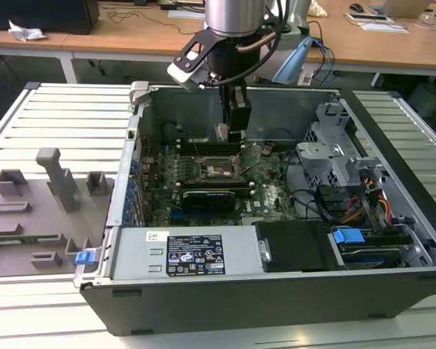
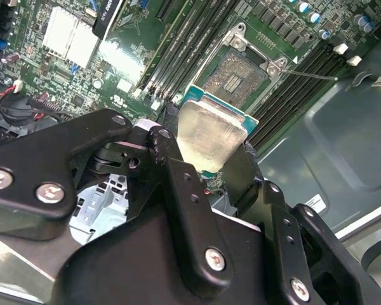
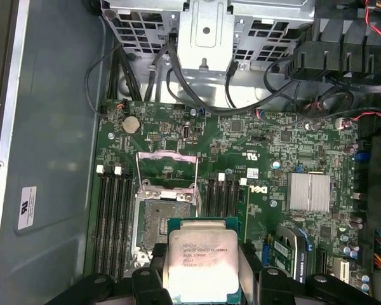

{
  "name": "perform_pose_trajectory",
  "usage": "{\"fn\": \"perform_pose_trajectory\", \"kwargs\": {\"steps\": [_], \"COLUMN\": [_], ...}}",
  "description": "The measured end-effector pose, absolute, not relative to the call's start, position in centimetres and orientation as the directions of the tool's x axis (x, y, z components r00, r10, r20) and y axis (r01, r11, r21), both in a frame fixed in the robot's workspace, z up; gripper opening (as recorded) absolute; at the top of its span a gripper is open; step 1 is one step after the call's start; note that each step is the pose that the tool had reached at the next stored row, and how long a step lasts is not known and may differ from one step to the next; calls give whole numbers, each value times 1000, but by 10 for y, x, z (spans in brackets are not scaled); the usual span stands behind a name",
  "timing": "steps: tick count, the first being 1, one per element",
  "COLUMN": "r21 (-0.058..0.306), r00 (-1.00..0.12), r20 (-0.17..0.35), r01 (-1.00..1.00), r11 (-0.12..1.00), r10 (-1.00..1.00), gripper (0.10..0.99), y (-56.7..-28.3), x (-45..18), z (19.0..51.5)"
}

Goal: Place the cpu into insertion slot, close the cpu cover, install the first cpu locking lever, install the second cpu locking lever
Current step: 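Place the cpu into insertion slot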

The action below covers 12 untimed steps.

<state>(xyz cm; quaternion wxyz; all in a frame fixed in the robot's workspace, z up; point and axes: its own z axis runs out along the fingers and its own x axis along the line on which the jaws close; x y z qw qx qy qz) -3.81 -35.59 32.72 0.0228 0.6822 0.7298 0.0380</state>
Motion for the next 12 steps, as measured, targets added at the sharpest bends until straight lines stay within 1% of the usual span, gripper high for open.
{"fn": "perform_pose_trajectory", "kwargs": {"steps": [12], "r21": [85], "r00": [-68], "r20": [19], "r01": [994], "r11": [66], "r10": [998], "gripper": [529], "y": [-356], "x": [-38], "z": [323]}}
